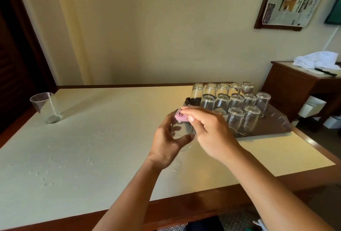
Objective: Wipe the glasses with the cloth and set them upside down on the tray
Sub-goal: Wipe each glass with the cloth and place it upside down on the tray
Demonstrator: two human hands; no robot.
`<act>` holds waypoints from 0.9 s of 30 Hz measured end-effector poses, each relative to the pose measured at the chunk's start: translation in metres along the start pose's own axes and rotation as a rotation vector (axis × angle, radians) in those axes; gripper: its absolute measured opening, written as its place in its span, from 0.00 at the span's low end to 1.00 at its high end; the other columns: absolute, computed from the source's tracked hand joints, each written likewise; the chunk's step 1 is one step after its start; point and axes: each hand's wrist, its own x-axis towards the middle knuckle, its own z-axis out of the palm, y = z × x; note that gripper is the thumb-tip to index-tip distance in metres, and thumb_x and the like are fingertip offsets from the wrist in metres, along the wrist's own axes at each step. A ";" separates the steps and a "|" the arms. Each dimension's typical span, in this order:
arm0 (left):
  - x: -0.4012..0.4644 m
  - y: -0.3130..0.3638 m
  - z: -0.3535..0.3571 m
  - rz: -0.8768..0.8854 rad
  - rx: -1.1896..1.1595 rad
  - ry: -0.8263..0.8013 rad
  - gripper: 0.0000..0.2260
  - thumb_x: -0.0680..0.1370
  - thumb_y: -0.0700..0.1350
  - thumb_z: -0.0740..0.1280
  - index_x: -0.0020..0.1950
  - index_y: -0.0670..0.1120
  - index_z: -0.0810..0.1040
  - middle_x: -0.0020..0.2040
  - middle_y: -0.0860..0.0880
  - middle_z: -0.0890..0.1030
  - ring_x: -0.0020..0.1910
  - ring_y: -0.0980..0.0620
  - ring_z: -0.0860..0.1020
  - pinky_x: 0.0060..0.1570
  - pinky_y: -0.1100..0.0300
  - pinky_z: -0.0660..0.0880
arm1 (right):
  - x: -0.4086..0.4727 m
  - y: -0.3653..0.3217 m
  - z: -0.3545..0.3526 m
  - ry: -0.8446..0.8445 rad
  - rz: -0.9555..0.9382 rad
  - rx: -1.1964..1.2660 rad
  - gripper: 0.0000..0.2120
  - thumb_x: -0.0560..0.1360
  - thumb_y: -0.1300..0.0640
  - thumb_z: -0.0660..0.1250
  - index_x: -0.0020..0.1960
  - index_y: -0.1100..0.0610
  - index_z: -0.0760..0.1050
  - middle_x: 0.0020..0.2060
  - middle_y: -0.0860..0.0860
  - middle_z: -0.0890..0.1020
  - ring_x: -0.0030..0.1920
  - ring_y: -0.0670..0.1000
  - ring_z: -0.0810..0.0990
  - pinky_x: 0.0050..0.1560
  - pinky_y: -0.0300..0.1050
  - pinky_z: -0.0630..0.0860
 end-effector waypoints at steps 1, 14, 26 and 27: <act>-0.001 -0.001 -0.003 0.008 0.017 -0.006 0.28 0.73 0.41 0.81 0.67 0.58 0.76 0.59 0.55 0.83 0.58 0.50 0.80 0.62 0.52 0.78 | -0.003 0.002 -0.003 -0.017 0.014 0.017 0.16 0.82 0.66 0.63 0.66 0.54 0.81 0.62 0.46 0.82 0.61 0.42 0.79 0.60 0.22 0.68; -0.008 -0.004 0.015 -0.041 -0.012 -0.064 0.28 0.70 0.48 0.81 0.68 0.56 0.77 0.59 0.53 0.84 0.57 0.44 0.81 0.61 0.43 0.79 | -0.004 0.015 -0.014 -0.001 0.172 -0.032 0.15 0.84 0.63 0.61 0.64 0.51 0.81 0.58 0.46 0.84 0.56 0.44 0.79 0.54 0.27 0.73; -0.007 0.003 0.042 -0.082 -0.067 -0.111 0.27 0.70 0.46 0.82 0.66 0.53 0.77 0.57 0.53 0.84 0.56 0.47 0.81 0.56 0.52 0.80 | -0.006 0.024 -0.023 0.064 0.188 -0.076 0.15 0.83 0.64 0.61 0.62 0.51 0.82 0.55 0.46 0.84 0.53 0.47 0.81 0.52 0.38 0.78; -0.005 0.002 0.044 -0.080 -0.078 -0.105 0.27 0.69 0.47 0.82 0.66 0.52 0.78 0.57 0.51 0.84 0.56 0.45 0.82 0.57 0.48 0.81 | -0.008 0.023 -0.022 0.079 0.163 -0.064 0.15 0.83 0.64 0.62 0.62 0.51 0.82 0.55 0.46 0.84 0.53 0.46 0.81 0.52 0.37 0.78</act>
